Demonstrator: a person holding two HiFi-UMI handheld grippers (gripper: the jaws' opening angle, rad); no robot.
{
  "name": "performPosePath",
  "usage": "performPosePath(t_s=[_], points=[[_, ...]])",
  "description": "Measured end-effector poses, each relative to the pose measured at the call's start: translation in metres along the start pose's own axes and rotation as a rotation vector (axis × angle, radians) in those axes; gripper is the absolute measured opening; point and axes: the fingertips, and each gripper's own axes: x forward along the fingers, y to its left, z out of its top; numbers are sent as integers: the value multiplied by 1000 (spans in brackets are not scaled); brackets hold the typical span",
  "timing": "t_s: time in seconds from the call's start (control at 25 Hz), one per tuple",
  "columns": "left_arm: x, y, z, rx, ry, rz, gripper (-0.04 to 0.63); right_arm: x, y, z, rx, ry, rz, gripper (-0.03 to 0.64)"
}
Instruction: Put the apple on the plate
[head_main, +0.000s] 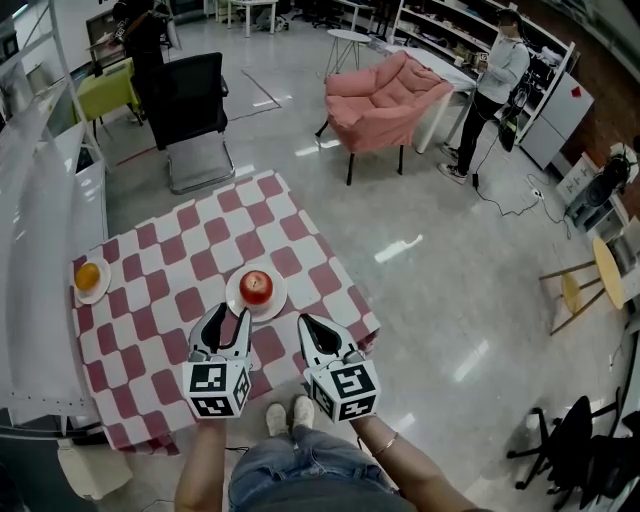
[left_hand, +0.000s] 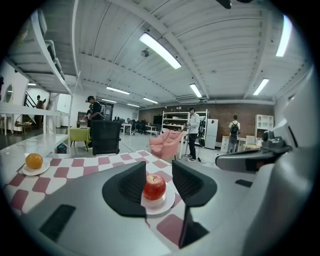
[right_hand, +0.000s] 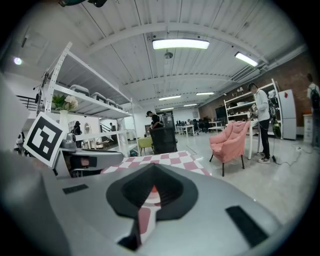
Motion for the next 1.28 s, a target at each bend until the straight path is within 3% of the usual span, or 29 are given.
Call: performPosePath(t_s=[0.56,1.28], points=[[-24,5,0,-35,0,-3,46,-11,15,10,-11,-33,6,11],[-55,14,-4,-70,0,19,18,-30,31,15,-5,-46,30,9]])
